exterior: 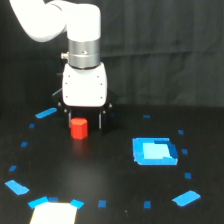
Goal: Pick up the red object from the table
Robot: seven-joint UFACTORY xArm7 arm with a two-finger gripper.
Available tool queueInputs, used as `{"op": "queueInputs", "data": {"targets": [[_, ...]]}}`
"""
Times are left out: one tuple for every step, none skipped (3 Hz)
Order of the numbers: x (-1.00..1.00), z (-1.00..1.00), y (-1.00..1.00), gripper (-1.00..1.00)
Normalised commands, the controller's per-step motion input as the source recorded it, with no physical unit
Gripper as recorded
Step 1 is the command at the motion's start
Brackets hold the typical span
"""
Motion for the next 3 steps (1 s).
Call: {"op": "queueInputs", "data": {"targets": [[0.2,0.02,0.31,-1.0],[0.24,-0.32,-0.38,-1.0],[-0.29,0.57,-0.26,-1.0]]}}
